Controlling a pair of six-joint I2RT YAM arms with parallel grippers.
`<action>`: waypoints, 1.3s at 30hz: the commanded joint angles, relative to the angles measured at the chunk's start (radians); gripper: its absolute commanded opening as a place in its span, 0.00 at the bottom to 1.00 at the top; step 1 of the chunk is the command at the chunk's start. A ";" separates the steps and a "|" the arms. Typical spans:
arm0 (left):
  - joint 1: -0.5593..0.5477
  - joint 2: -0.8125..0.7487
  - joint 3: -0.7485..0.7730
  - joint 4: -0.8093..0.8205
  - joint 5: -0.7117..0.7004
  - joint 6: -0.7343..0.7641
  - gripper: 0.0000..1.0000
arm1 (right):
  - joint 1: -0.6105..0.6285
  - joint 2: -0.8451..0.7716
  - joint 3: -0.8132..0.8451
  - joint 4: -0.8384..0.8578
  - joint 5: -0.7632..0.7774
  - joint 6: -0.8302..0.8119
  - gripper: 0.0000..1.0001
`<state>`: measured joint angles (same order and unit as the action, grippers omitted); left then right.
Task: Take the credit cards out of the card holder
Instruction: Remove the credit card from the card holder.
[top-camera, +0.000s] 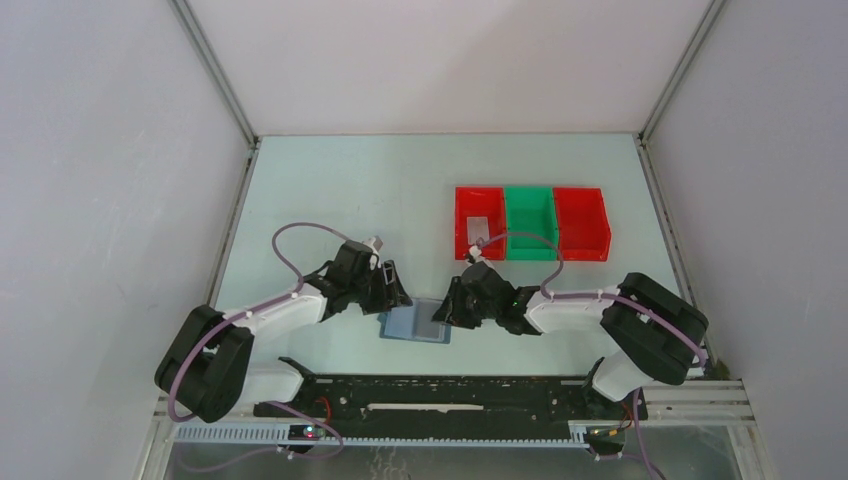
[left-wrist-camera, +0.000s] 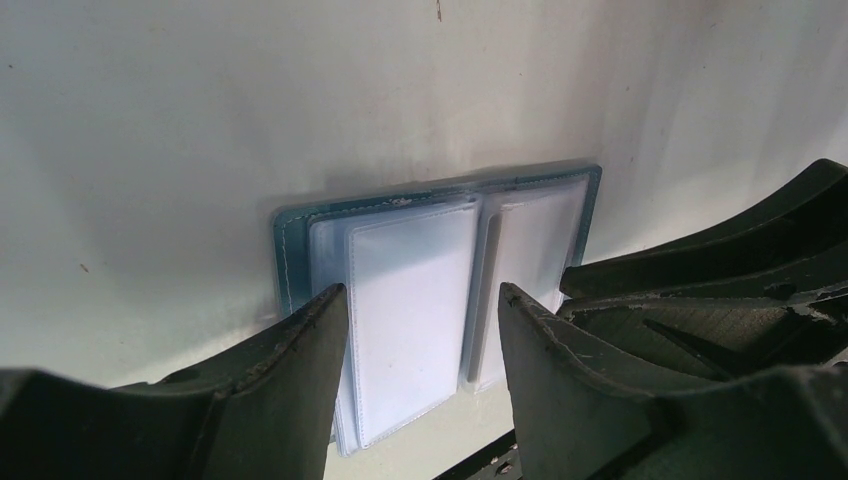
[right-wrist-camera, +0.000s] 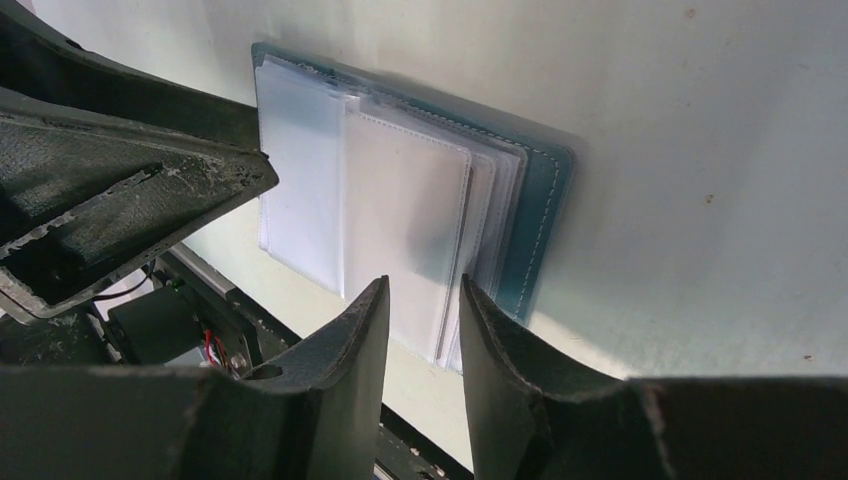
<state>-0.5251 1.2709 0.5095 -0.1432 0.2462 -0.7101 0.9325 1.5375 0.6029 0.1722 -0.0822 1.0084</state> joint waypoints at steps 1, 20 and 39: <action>-0.001 0.006 -0.020 -0.016 0.002 0.003 0.62 | 0.014 0.007 0.027 0.041 -0.017 -0.017 0.40; 0.001 -0.055 0.020 -0.090 0.009 0.014 0.63 | 0.022 0.061 0.121 0.051 -0.091 -0.061 0.40; 0.114 -0.382 0.190 -0.380 -0.040 0.038 0.67 | 0.027 0.229 0.325 0.029 -0.150 -0.102 0.38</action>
<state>-0.4171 0.9131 0.6758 -0.4938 0.2039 -0.6731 0.9463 1.7573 0.8967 0.2073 -0.2352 0.9295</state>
